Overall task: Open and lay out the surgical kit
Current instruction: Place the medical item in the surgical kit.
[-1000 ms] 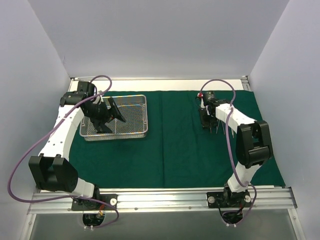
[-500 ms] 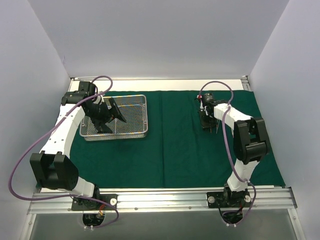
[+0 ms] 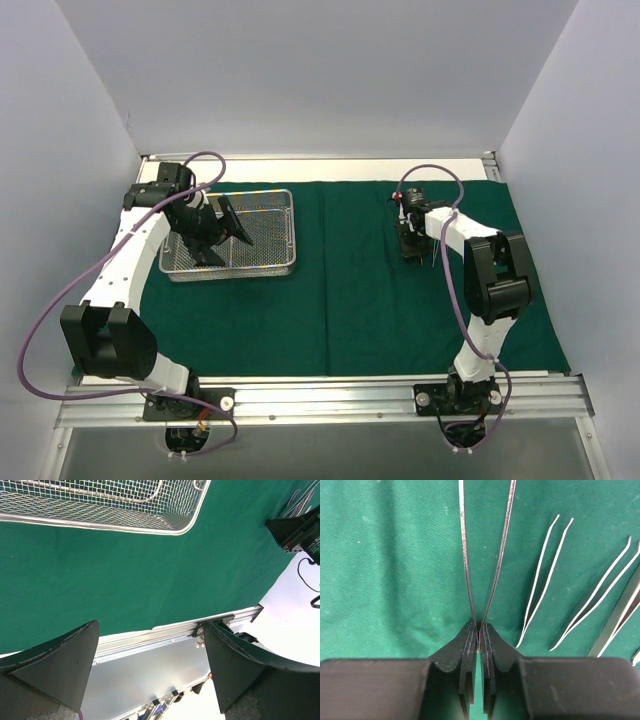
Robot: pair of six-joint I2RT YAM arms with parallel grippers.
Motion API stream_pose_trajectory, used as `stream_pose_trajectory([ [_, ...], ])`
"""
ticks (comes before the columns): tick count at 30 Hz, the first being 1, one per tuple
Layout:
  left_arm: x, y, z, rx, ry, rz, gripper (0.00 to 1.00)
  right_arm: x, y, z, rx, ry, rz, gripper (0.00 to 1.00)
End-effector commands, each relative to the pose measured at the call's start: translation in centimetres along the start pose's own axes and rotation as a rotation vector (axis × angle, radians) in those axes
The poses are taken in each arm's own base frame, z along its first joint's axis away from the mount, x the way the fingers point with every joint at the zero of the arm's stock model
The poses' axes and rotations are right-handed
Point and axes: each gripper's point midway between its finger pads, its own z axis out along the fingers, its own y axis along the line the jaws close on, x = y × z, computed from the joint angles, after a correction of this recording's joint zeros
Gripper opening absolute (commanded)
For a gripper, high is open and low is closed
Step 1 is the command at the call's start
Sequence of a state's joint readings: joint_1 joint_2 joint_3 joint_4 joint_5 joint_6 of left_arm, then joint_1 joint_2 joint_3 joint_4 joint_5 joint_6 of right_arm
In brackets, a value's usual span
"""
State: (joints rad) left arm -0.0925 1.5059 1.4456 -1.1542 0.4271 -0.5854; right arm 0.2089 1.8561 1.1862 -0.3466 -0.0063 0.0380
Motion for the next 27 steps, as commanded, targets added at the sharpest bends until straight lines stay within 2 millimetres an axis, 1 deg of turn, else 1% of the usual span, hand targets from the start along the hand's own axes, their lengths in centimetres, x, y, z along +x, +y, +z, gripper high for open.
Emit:
stream_pose_trajectory([
  [1,-1.2,-1.7,-0.7,0.06,-0.044,0.056,0.94,0.0,-0.6,0.2,0.023,0.012,0.016,0.08],
  [7,-1.3,-2.2,-0.6,0.084,-0.042,0.061,0.94,0.3,-0.5,0.5,0.021,0.017,0.02,0.11],
  [11,-1.4,-2.2,-0.6,0.084,-0.043,0.065,0.94,0.2,-0.5,0.5,0.021,0.014,0.022,0.15],
  [16,-1.5,-2.1,-0.5,0.079,-0.047,0.068,0.94,0.1,-0.4,0.4,0.02,0.008,0.019,0.16],
  [20,-1.7,-1.7,-0.4,0.043,-0.057,0.093,0.94,-1.4,-0.4,-1.3,0.016,-0.038,0.022,0.17],
  [21,-2.4,-1.5,-0.4,0.008,-0.081,0.108,0.94,-1.8,-0.5,-1.7,0.015,-0.047,0.022,0.18],
  [22,-2.5,-1.3,-0.4,-0.013,-0.085,0.12,0.94,-2.2,-0.5,-2.2,0.015,-0.057,0.023,0.18],
  [23,-2.4,-1.0,-0.3,-0.04,-0.08,0.141,0.94,-3.6,-0.5,-3.3,0.012,-0.093,0.025,0.2],
  [24,-2.8,-0.6,0.1,-0.069,-0.077,0.144,0.94,-3.7,-0.6,-3.9,0.016,-0.092,0.022,0.21],
  [25,-3.3,0.0,0.0,-0.115,-0.095,0.151,0.94,-4.2,-0.8,-4.6,0.022,-0.107,0.021,0.21],
  [26,-3.5,0.3,0.2,-0.137,-0.094,0.17,0.95,-5.3,-0.9,-6.0,0.022,-0.141,0.017,0.21],
  [27,-3.8,0.8,1.0,-0.165,-0.078,0.182,0.98,-5.9,-0.9,-6.7,0.024,-0.161,0.016,0.21],
])
